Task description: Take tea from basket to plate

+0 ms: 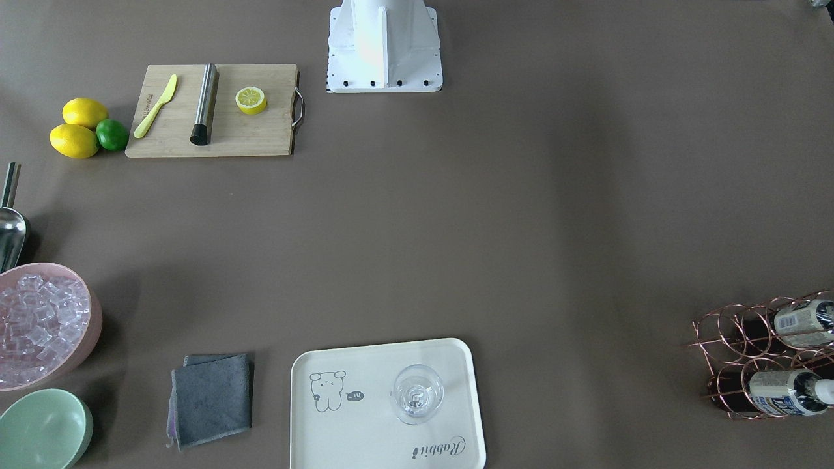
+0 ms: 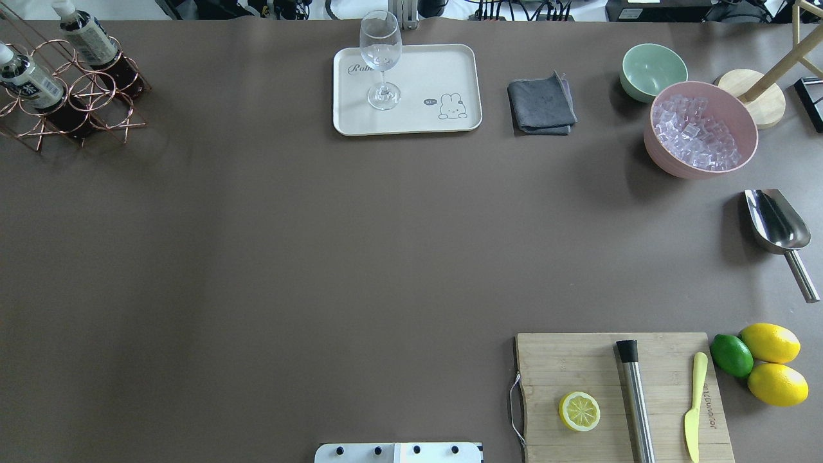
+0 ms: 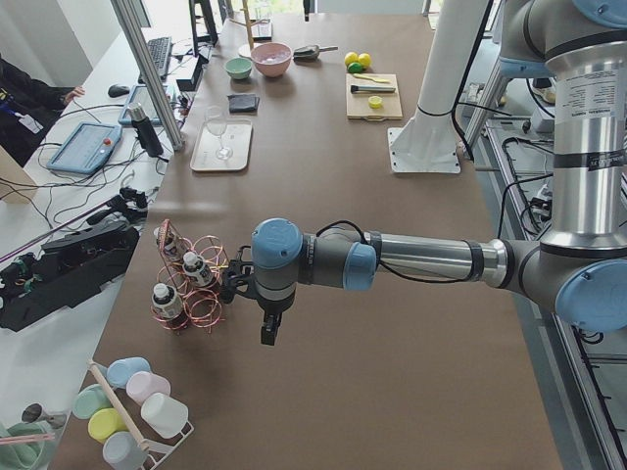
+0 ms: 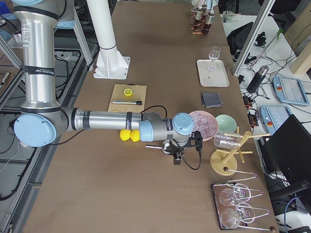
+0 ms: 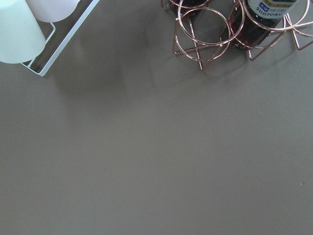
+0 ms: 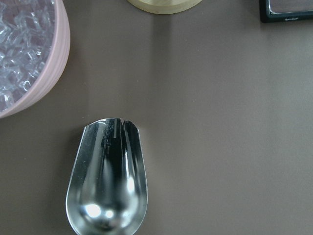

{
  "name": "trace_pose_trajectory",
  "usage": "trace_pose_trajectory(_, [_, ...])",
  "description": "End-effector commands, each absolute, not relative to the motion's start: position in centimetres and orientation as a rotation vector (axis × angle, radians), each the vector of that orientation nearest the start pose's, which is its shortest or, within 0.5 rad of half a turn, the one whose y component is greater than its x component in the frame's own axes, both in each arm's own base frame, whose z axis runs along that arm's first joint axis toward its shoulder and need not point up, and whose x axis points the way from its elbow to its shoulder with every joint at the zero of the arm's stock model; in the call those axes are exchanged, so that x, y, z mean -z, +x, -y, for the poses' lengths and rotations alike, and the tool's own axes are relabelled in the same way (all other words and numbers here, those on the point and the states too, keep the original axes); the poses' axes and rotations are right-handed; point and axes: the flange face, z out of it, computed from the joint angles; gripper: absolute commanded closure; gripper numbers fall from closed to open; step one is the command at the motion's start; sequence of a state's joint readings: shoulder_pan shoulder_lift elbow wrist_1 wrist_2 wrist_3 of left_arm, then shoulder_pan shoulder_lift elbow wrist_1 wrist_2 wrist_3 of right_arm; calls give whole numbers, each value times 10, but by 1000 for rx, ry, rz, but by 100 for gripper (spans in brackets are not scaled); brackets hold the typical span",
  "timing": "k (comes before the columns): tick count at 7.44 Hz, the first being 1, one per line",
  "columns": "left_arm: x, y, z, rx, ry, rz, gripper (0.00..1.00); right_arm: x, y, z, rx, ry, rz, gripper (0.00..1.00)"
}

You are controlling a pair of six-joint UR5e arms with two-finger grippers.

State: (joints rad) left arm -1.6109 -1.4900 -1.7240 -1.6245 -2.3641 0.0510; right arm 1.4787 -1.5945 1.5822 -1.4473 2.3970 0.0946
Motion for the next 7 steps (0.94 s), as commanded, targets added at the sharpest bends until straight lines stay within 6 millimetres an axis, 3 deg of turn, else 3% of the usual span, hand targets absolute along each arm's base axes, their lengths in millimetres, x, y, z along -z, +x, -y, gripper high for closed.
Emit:
trace_pose_trajectory(1, [-619,-81,463,-58,148,-786,2,-651,15,492,23,13,827,0])
trace_pose_trajectory(7, [-618,-81,461,-72,185,-781,2,-650,17,494,25,21,805,0])
